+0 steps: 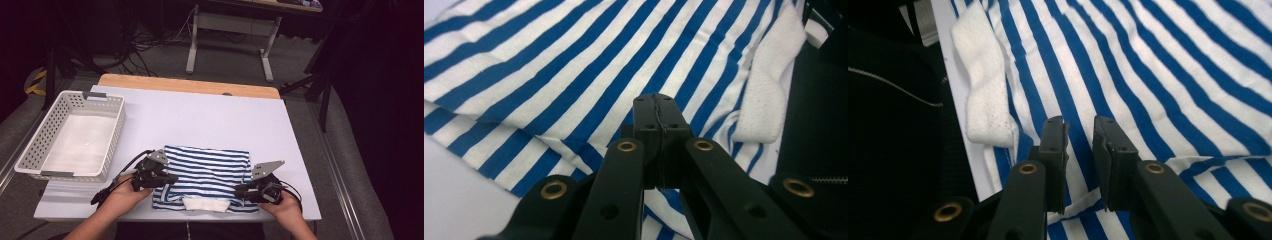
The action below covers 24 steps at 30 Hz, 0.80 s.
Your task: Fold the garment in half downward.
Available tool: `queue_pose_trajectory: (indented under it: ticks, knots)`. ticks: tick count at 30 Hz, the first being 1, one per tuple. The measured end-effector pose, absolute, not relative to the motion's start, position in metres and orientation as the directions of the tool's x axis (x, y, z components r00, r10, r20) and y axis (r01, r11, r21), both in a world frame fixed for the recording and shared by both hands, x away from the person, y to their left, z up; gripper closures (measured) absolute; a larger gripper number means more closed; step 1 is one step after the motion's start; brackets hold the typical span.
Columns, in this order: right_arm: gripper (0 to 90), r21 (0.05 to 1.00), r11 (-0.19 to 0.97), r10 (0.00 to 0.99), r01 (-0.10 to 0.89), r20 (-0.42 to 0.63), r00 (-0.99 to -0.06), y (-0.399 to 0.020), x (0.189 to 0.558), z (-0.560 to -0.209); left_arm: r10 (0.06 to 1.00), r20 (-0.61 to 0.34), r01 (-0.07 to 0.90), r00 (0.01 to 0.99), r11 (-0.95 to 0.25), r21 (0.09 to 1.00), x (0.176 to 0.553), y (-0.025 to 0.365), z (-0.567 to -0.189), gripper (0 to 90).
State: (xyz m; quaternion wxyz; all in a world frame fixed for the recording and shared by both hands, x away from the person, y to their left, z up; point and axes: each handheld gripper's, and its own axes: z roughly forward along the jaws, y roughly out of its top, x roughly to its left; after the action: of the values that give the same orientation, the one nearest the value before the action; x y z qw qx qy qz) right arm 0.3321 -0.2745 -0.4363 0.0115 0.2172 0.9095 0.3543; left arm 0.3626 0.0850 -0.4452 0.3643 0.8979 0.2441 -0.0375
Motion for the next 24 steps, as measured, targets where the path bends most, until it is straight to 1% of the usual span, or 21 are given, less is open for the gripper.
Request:
queue_pose_trajectory:
  ticks: [2, 4, 7, 9, 14, 17, 21, 24]
  knots:
    - [76.8, 0.637, 0.674, 0.396, 0.374, 0.116, -0.911, -0.272, 0.333, -0.439, 0.405, -0.254, 0.47, 0.878, -0.634, 0.614, 0.364, 0.082, -0.45, 89.4]
    - [76.8, 0.618, 0.697, 0.392, 0.363, 0.095, -0.915, -0.268, 0.334, -0.442, 0.413, -0.238, 0.467, 0.879, -0.652, 0.598, 0.365, 0.08, -0.452, 89.2]
    - [76.3, 0.595, 0.726, 0.386, 0.346, 0.064, -0.92, -0.264, 0.335, -0.446, 0.416, -0.229, 0.466, 0.88, -0.666, 0.582, 0.365, 0.079, -0.456, 89.2]
    - [76.3, 0.597, 0.735, 0.369, 0.322, 0.046, -0.928, -0.264, 0.335, -0.447, 0.411, -0.236, 0.466, 0.881, -0.664, 0.584, 0.365, 0.079, -0.457, 89.2]
    - [76.1, 0.595, 0.736, 0.368, 0.323, 0.049, -0.928, -0.264, 0.336, -0.446, 0.403, -0.239, 0.462, 0.884, -0.668, 0.583, 0.367, 0.078, -0.457, 88.2]
    - [76.3, 0.623, 0.714, 0.37, 0.318, 0.049, -0.928, -0.266, 0.339, -0.44, 0.419, -0.209, 0.455, 0.884, -0.662, 0.596, 0.367, 0.076, -0.454, 83.9]
    - [75.0, 0.649, 0.684, 0.413, 0.333, 0.033, -0.91, -0.271, 0.349, -0.43, 0.438, -0.187, 0.451, 0.879, -0.638, 0.624, 0.375, 0.076, -0.448, 82.2]
    - [73.1, 0.671, 0.661, 0.435, 0.336, 0.023, -0.9, -0.274, 0.358, -0.427, 0.474, -0.179, 0.468, 0.862, -0.608, 0.642, 0.384, 0.077, -0.443, 81.4]
